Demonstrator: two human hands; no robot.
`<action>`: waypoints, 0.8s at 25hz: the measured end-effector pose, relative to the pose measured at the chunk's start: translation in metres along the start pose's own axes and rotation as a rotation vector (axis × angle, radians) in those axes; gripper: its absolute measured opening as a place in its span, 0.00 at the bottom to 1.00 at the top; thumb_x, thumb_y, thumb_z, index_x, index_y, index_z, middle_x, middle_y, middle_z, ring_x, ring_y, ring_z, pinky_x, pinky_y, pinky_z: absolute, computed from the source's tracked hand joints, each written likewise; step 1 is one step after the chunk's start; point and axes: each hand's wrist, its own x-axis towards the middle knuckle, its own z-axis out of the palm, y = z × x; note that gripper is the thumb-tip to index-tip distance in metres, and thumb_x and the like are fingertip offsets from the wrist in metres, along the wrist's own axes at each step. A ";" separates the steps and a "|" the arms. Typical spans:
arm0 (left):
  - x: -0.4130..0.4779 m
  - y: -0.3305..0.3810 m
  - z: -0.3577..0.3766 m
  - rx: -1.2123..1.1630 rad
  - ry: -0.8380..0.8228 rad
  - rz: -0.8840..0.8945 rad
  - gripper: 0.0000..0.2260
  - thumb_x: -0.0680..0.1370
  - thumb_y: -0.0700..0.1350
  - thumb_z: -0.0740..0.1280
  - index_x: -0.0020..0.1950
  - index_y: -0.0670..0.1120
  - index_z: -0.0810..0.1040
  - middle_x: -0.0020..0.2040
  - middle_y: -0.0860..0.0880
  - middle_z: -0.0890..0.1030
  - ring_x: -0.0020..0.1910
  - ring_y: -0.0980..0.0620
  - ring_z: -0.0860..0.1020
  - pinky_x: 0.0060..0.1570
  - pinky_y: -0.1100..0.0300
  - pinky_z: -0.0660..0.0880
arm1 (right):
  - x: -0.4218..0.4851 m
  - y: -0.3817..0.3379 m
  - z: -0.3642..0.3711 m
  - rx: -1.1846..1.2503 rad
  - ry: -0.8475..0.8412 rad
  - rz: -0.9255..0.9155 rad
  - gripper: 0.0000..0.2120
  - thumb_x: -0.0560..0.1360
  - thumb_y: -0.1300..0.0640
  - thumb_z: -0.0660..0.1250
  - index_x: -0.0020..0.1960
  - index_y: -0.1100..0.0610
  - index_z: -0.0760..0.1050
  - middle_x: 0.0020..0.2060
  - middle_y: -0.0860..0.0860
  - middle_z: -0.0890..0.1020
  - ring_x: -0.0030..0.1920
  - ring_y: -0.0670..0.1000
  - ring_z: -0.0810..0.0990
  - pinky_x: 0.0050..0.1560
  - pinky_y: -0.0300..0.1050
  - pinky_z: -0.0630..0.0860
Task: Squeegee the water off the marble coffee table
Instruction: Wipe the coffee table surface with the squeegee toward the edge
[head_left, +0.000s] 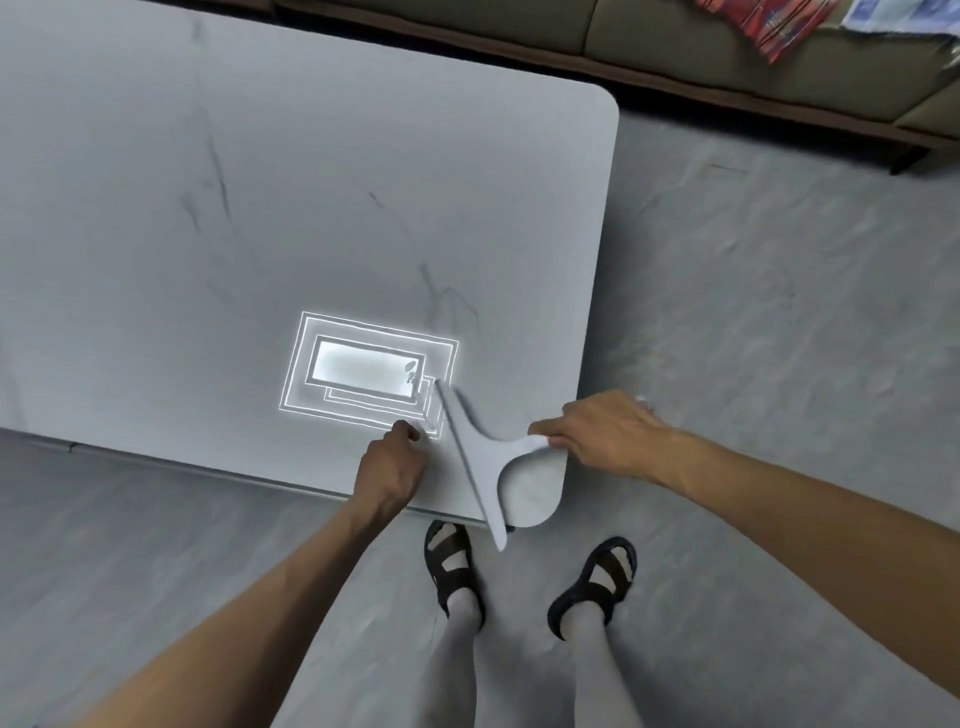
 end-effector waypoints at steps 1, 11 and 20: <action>-0.001 0.003 0.003 0.022 -0.026 0.019 0.17 0.76 0.42 0.58 0.65 0.46 0.72 0.57 0.41 0.80 0.53 0.41 0.77 0.47 0.58 0.69 | -0.010 0.016 0.001 -0.011 0.031 0.041 0.11 0.82 0.45 0.51 0.61 0.37 0.67 0.39 0.48 0.78 0.39 0.55 0.79 0.35 0.47 0.72; -0.025 0.026 -0.036 -0.167 -0.040 0.053 0.15 0.76 0.43 0.62 0.61 0.47 0.76 0.54 0.43 0.81 0.47 0.45 0.78 0.45 0.58 0.71 | -0.058 0.051 -0.039 -0.041 0.204 0.356 0.11 0.81 0.45 0.54 0.57 0.38 0.73 0.39 0.47 0.82 0.38 0.55 0.80 0.33 0.44 0.71; -0.016 -0.062 -0.055 -0.191 0.126 -0.165 0.16 0.78 0.43 0.60 0.65 0.41 0.68 0.59 0.37 0.78 0.53 0.39 0.77 0.49 0.53 0.74 | 0.090 -0.127 -0.030 0.070 0.057 -0.135 0.10 0.82 0.52 0.54 0.53 0.44 0.73 0.33 0.49 0.75 0.38 0.56 0.77 0.35 0.46 0.67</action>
